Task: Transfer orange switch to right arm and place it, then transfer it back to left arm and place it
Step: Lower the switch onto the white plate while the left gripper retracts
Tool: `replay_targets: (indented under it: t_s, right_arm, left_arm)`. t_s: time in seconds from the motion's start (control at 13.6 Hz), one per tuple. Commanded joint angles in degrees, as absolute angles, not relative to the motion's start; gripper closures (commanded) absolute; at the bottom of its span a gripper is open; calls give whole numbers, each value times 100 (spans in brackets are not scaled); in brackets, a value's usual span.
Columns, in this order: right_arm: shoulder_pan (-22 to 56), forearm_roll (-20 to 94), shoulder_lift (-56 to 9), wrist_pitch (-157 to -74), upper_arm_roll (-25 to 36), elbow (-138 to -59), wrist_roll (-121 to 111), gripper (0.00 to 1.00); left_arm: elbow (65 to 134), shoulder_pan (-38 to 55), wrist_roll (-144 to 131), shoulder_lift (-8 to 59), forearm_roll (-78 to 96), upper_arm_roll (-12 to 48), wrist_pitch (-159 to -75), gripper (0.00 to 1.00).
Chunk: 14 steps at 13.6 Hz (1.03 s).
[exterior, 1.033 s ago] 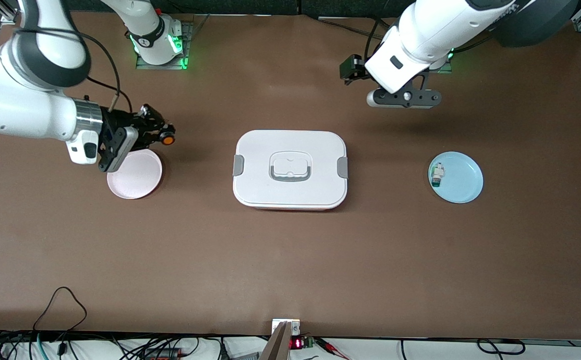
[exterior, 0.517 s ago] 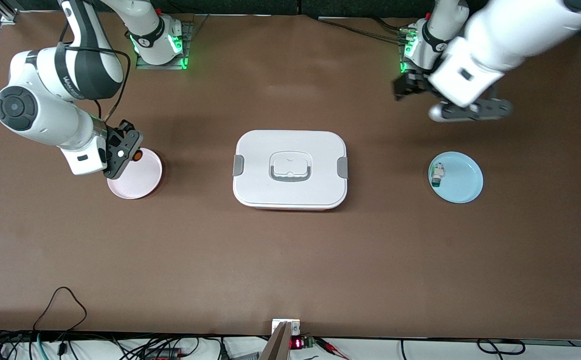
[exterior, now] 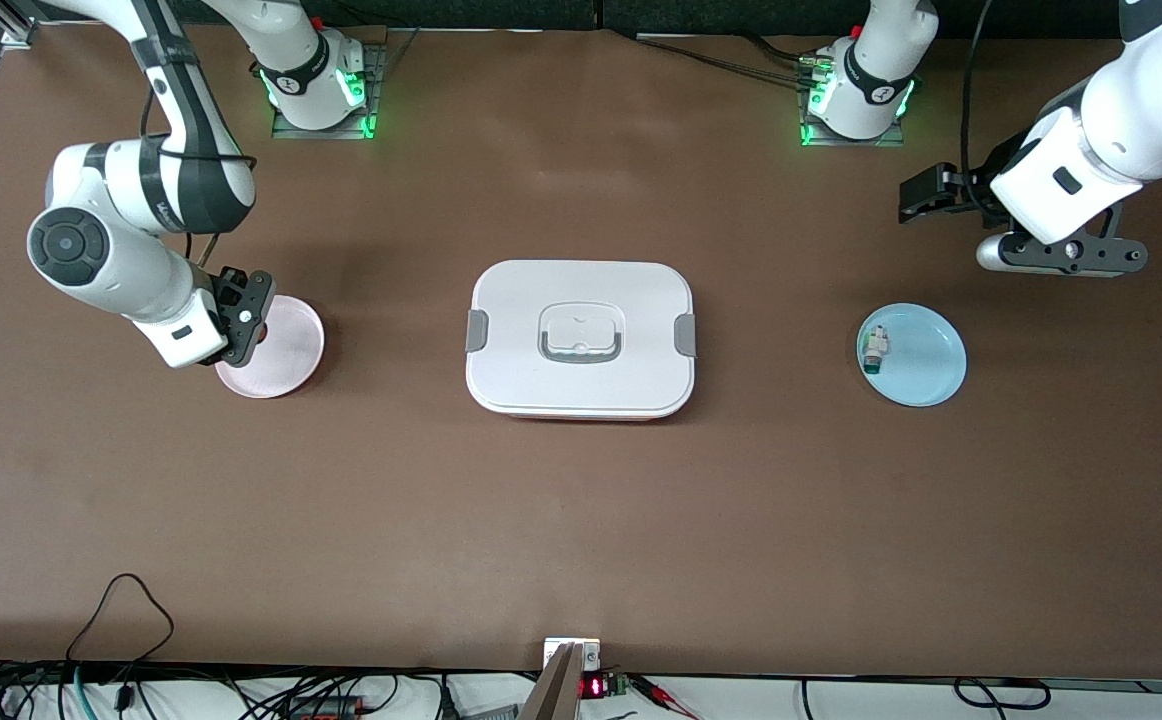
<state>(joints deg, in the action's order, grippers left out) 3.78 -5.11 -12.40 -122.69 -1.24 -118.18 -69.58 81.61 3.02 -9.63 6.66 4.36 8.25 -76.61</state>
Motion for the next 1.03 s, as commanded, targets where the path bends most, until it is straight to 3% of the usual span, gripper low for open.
replay_targets:
  t_s: [0.0, 0.3, 0.96]
  right_arm:
    - [316, -615, -1186, -12768, -167, -12233, -7180, 72]
    - [220, -1090, -1379, -13648, -158, -12700, -7321, 72]
    - [53, -1090, -1722, -13957, -141, -12779, -7497, 67]
  left_arm:
    - [8385, 90, -659, 483, 194, 765, -7857, 0]
    - [8394, -149, -265, 492, 289, 660, -8393, 0]
    - [8341, -26, -53, 457, 378, 299, -8209, 0]
